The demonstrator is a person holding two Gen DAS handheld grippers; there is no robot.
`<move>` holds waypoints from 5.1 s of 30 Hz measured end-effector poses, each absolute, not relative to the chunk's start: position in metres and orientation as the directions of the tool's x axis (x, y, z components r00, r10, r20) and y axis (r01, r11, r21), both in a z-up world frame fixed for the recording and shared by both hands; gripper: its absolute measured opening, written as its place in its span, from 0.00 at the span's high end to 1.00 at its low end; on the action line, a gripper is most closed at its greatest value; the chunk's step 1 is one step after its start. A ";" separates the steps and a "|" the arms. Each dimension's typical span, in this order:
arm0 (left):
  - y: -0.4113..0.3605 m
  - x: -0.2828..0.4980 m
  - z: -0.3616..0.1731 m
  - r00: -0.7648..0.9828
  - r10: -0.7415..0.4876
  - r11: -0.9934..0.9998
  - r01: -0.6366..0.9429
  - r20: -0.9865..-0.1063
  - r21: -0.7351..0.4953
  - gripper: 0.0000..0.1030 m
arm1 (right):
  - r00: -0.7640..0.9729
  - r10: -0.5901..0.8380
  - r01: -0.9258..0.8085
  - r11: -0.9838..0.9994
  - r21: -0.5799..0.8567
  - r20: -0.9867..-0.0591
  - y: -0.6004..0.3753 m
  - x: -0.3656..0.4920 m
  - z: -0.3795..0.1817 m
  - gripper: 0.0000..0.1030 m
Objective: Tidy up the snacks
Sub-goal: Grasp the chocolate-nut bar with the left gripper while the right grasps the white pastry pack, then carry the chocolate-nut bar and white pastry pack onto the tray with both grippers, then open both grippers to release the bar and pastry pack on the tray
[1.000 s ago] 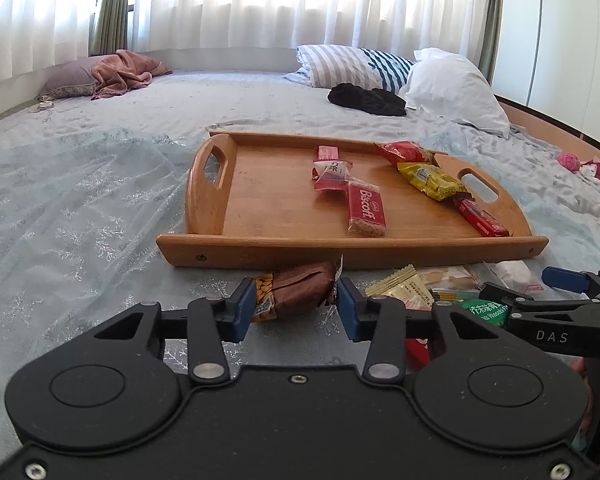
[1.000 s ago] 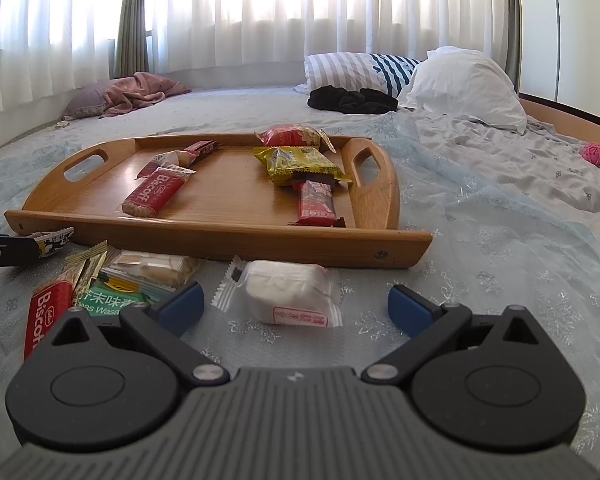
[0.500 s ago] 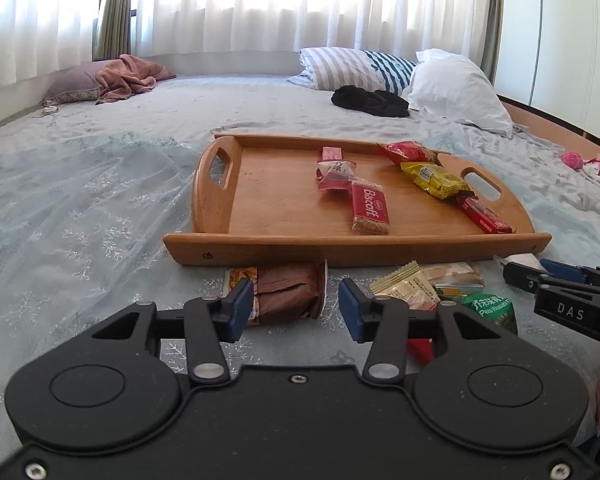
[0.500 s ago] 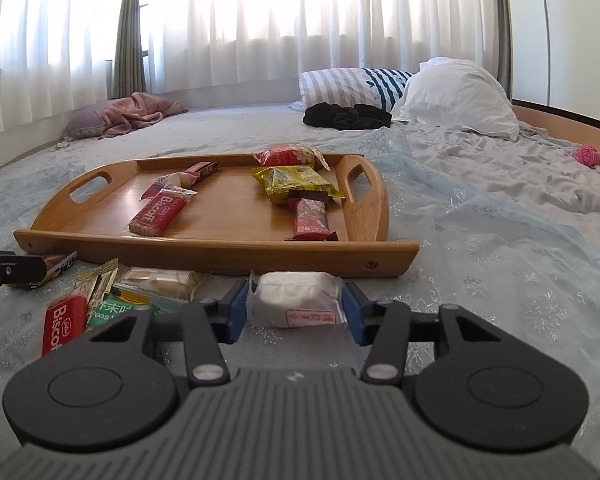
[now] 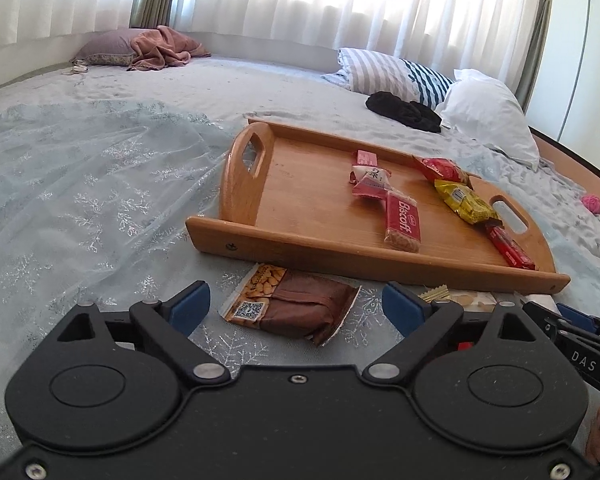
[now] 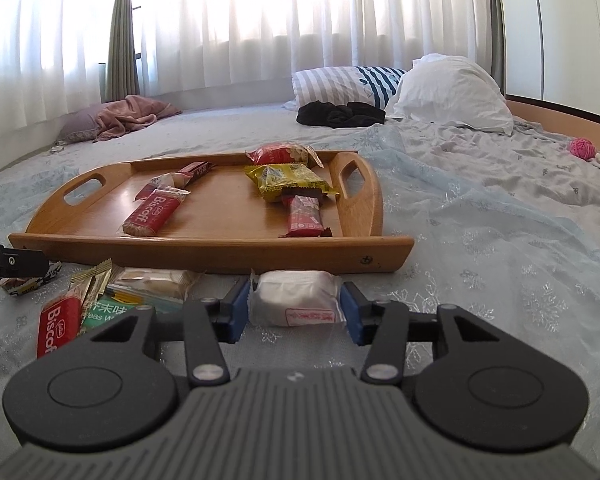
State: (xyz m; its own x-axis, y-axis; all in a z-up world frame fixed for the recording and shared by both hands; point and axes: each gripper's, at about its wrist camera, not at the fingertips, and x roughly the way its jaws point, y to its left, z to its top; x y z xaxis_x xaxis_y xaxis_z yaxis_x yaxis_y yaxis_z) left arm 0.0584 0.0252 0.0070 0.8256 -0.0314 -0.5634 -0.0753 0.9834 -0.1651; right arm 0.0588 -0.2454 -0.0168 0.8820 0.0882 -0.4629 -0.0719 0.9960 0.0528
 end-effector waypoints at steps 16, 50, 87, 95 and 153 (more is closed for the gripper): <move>0.026 0.056 0.006 0.810 -0.073 0.983 -0.040 -0.581 -0.180 0.54 | 0.884 0.078 -0.073 0.997 0.029 -0.461 -0.242 0.058 -0.019 0.48; 0.015 0.036 0.016 0.852 0.013 1.000 -0.023 -0.523 -0.013 0.42 | 0.934 0.069 -0.068 0.998 0.015 -0.349 -0.232 0.042 0.006 0.51; 0.016 0.046 0.051 0.877 -0.047 0.995 0.002 -0.478 -0.095 0.61 | 0.931 0.113 -0.112 0.993 0.023 -0.348 -0.216 0.055 0.016 0.50; 0.014 0.086 0.061 0.870 -0.058 0.995 0.010 -0.491 -0.099 0.61 | 0.915 0.145 -0.141 0.989 0.038 -0.377 -0.209 0.084 0.023 0.50; -0.004 0.139 0.019 0.807 -0.018 1.000 0.016 -0.590 -0.008 0.50 | 0.847 0.179 -0.147 0.984 0.104 -0.500 -0.194 0.128 0.002 0.34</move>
